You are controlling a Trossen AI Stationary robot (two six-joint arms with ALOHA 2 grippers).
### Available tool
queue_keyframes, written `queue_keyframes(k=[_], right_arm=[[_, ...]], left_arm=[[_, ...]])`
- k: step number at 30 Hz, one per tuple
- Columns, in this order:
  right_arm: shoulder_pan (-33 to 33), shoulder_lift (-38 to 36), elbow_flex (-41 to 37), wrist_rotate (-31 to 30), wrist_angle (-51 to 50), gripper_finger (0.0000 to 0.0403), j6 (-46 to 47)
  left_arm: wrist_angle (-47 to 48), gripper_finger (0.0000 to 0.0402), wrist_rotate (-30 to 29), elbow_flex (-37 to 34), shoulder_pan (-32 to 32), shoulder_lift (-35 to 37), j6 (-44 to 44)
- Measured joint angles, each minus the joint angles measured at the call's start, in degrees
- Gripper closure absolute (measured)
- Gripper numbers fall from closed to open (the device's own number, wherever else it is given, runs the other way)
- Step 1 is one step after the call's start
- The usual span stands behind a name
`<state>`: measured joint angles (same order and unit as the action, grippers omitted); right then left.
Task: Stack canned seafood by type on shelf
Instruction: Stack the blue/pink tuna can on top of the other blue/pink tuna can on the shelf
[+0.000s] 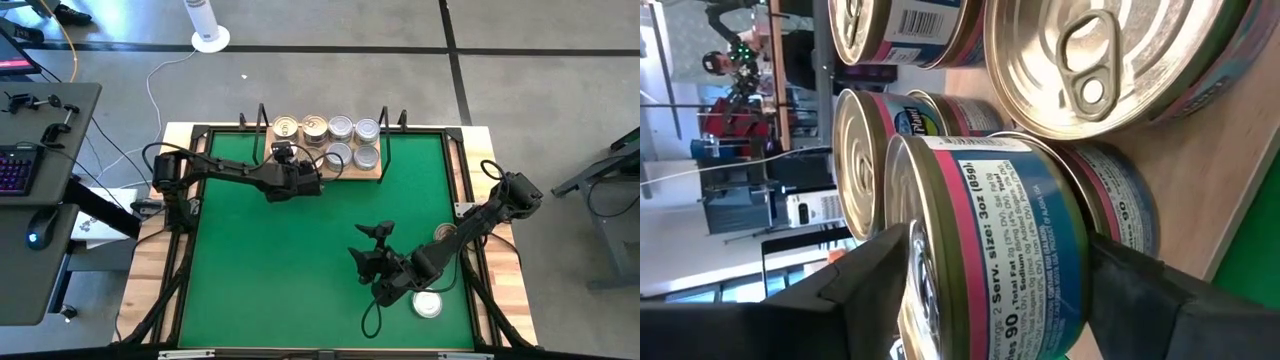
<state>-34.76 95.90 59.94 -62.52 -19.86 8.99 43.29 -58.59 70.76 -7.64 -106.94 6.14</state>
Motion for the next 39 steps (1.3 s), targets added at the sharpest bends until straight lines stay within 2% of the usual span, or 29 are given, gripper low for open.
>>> queue_keyframes(k=[10, 14, 23, 31, 36, 39], right_arm=[[0.0, 0.0, 0.0, -0.02, 0.02, 0.0073, -0.02], [0.23, 0.0, 0.0, -0.02, -0.02, 0.0073, -0.02], [1.06, 0.0, 0.0, 0.21, -0.04, 0.0073, -0.03], [1.05, 0.0, 0.0, 0.28, -0.04, 0.0073, -0.04], [1.05, 0.0, 0.0, 0.32, -0.04, 0.0073, -0.04], [1.05, 0.0, 0.0, 0.42, -0.02, 0.0073, -0.04]], left_arm=[[0.63, 0.0088, 0.01, 0.36, -0.02, 0.75, 0.58], [3.76, 0.0075, 2.61, 2.86, 0.0, 0.92, 0.57], [8.09, 0.0073, 3.08, 8.94, 0.02, 0.93, 2.49], [10.58, 0.0073, 3.43, 9.27, 0.02, 0.99, 1.9], [10.55, 0.0073, 8.9, 9.27, 0.04, 0.99, 1.57], [10.54, 0.0073, 10.08, 9.27, -0.25, 0.99, 1.45]])
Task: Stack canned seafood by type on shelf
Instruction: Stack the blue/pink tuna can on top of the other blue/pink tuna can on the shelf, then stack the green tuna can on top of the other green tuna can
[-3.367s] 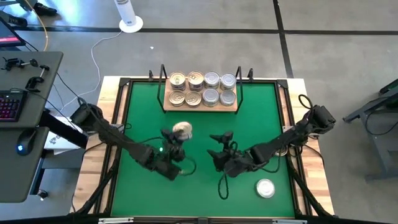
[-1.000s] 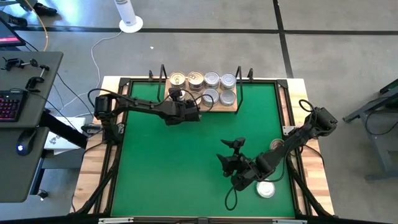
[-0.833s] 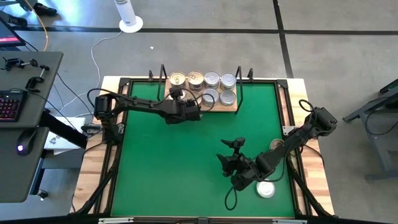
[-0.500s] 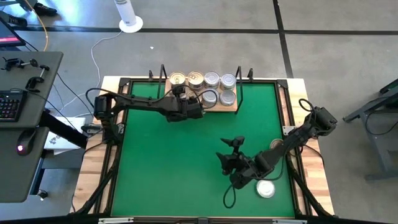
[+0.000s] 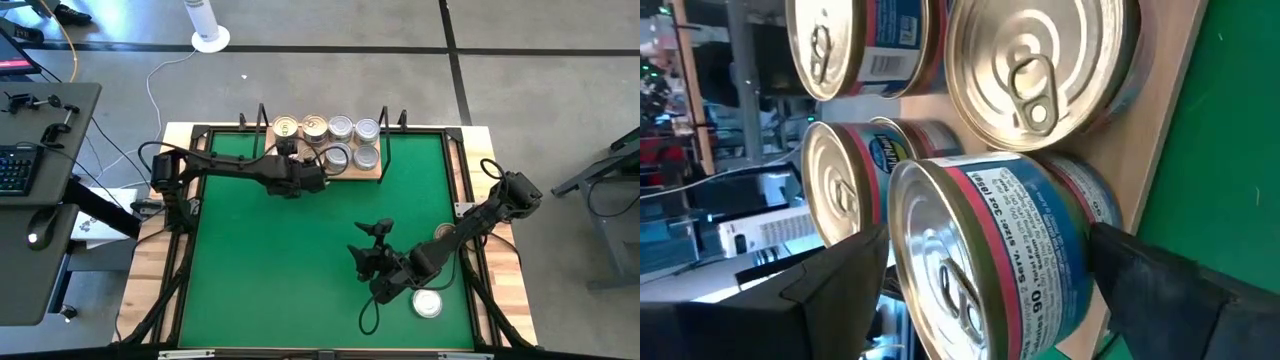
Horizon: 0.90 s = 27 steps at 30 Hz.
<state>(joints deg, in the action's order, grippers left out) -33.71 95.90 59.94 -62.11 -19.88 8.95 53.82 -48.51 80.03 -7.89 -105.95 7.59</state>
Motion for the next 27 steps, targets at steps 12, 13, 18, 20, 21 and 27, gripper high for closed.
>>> queue_keyframes(k=[12, 13, 18, 20, 21, 27], right_arm=[[0.0, 0.0, 0.0, -0.01, 0.02, 0.0073, 0.04], [0.0, 0.0, 0.0, 0.0, 0.0, 0.0073, 0.02], [-0.25, 0.0, 0.0, 0.06, -1.22, 0.0073, 0.14], [-0.68, 0.0, 0.0, 0.4, -1.95, 0.0073, 1.05], [-0.97, 0.0, 0.0, 1.07, -2.31, 0.0073, 1.58], [-3.44, -0.49, -0.02, 9.9, -9.12, 0.0073, 6.45]], left_arm=[[0.48, 0.0073, 4.67, -0.02, -1.28, 5.02, -0.39], [0.45, 0.0073, 5.28, -0.02, -1.21, 5.61, -0.7], [0.17, 0.0073, 9.0, -0.05, 2.22, 10.71, -6.83], [-1.27, 0.0073, 9.68, -1.0, 4.74, 13.82, -10.31], [-2.41, 0.0073, 9.72, -2.0, 6.38, 15.5, -11.65], [-19.96, 0.0073, 9.03, -13.24, 20.23, 23.95, -15.0]])
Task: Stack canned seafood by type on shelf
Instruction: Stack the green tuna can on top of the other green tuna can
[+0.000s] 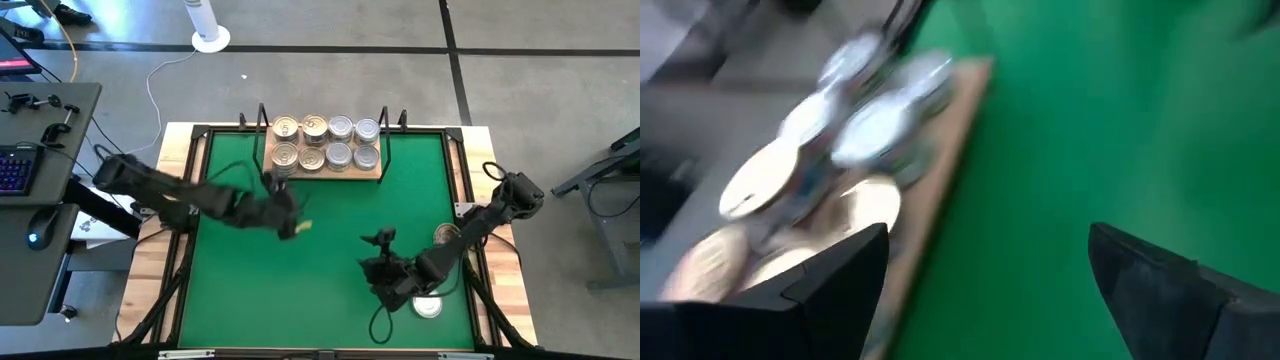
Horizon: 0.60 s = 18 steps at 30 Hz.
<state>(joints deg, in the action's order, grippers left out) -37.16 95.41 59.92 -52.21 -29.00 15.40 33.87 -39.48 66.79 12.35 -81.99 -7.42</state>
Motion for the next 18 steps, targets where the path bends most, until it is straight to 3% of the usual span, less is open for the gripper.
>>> queue_keyframes(k=[4, 10, 15, 18], right_arm=[[-0.82, -3.74, 0.0, 12.57, -7.51, 0.0075, 7.45], [2.08, -11.37, 0.0, 36.03, -28.22, 0.0105, 28.53], [0.06, -12.06, 0.0, 55.36, -25.45, 0.0173, 30.38], [-2.83, -10.64, 0.0, 61.2, -25.2, 0.0239, 35.2]], left_arm=[[-16.66, 0.0073, -1.93, -8.14, 8.94, 1.41, 0.46], [-35.29, 0.0073, -5.21, -16.23, 16.98, -1.3, 0.21], [-41.38, 0.0073, -10.61, -18.98, 20.03, -4.92, -1.24], [-41.4, 0.0074, -15.63, -19.19, 20.88, -7.03, -4.32]])
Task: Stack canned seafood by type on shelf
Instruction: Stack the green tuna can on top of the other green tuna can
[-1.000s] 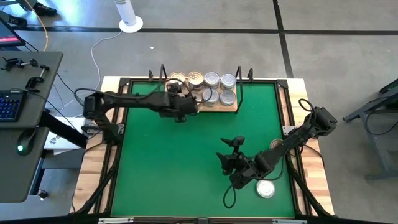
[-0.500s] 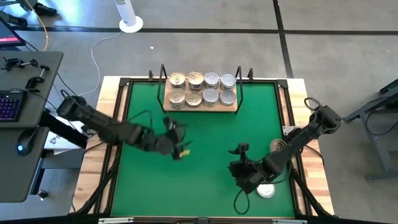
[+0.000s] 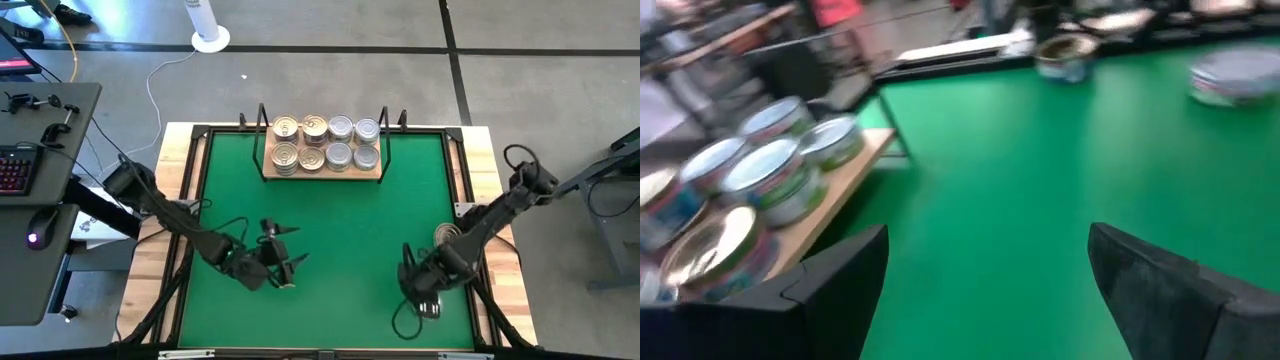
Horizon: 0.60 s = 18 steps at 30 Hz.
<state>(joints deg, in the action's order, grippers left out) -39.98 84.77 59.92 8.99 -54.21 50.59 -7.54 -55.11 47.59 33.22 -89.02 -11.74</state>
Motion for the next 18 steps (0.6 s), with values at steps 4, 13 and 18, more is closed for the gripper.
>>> queue_keyframes(k=[4, 13, 18], right_arm=[[-4.32, 1.98, 0.0, 2.43, 1.17, 0.0342, 5.43], [-8.56, 10.49, 0.0, 2.15, 7.07, 0.0382, 6.59], [-5.06, 14.23, 0.34, -1.35, 13.42, 0.04, -0.96]], left_arm=[[-0.14, 0.0074, -2.77, 0.0, 0.16, -2.46, -6.37], [-0.42, 0.0074, -1.48, 0.02, 0.16, -5.96, -8.66], [-0.55, 0.0074, -1.54, 0.02, 0.12, -6.38, -8.66]])
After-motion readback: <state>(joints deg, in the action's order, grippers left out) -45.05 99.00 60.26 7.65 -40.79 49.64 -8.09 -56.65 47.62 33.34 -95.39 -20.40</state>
